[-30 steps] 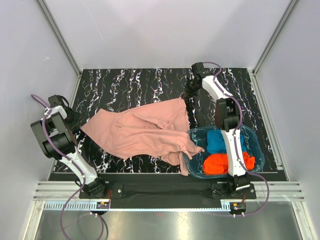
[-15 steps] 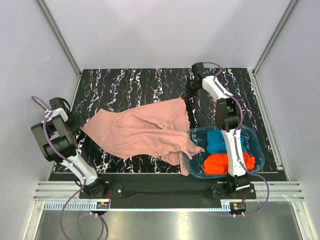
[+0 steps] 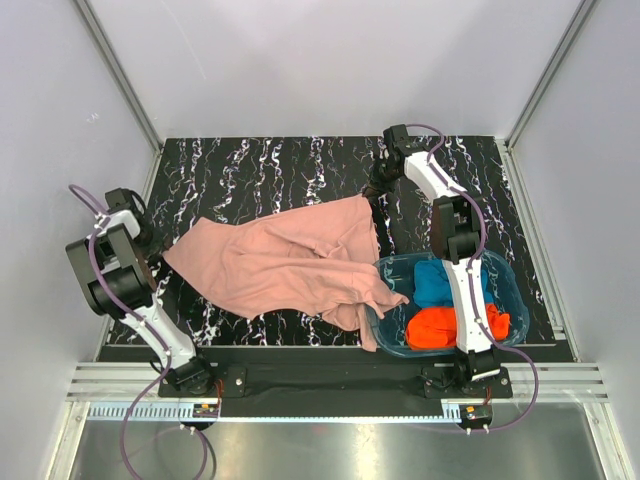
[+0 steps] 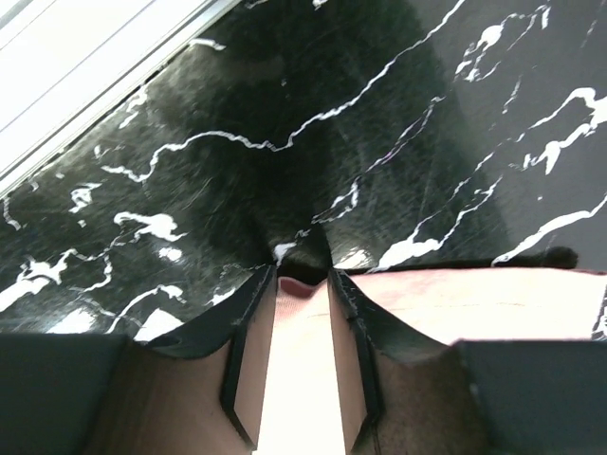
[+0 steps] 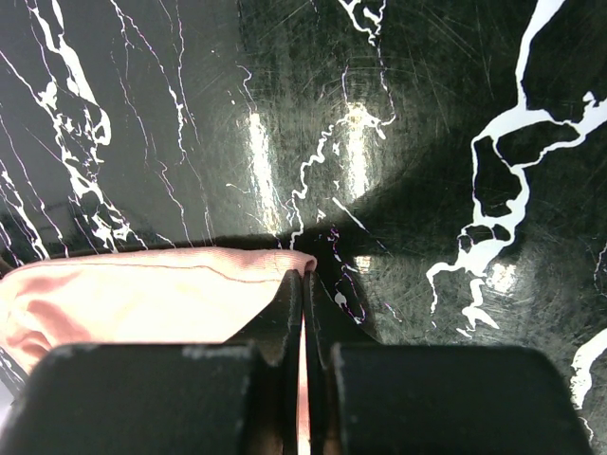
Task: Fold and stack the t-shirts
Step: Fold the tshirt
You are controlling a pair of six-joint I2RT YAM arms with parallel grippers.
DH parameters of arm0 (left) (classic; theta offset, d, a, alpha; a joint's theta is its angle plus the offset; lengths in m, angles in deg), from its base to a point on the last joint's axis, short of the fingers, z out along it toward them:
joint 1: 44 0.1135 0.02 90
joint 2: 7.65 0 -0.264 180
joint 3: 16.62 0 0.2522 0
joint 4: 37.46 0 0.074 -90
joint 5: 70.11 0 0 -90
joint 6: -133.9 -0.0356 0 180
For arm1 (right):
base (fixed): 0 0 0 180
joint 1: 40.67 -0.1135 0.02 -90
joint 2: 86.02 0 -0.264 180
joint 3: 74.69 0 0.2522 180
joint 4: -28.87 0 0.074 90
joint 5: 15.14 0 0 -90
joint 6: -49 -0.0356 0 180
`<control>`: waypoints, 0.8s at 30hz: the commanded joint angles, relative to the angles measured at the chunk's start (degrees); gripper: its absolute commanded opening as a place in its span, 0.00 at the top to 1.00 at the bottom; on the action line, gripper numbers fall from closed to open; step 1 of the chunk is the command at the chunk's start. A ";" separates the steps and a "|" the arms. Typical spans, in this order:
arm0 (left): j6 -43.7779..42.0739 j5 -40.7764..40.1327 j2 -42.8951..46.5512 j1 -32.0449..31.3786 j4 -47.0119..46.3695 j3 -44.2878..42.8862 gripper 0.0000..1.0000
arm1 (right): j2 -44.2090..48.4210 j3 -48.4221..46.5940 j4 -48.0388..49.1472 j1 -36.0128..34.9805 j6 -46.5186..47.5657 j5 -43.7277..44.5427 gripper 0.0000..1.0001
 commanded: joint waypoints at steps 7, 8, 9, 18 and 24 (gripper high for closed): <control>-1.71 -6.66 1.03 -0.43 3.32 1.72 0.50 | 4.39 0.17 1.52 0.07 0.36 -0.71 1.00; -1.89 -6.67 1.12 -0.44 3.84 1.90 0.50 | 4.48 0.52 1.87 0.07 0.27 -0.80 1.00; -1.89 -6.59 1.30 -0.35 4.02 1.99 0.50 | 4.48 0.61 2.13 0.07 0.19 -0.89 1.00; -0.58 -3.51 -0.10 -1.31 2.53 3.57 0.58 | 4.12 0.35 2.22 0.07 0.01 -1.07 1.00; -0.05 -1.14 -2.56 -1.75 1.91 0.33 0.82 | 3.95 0.44 2.05 0.07 -0.08 -0.89 1.00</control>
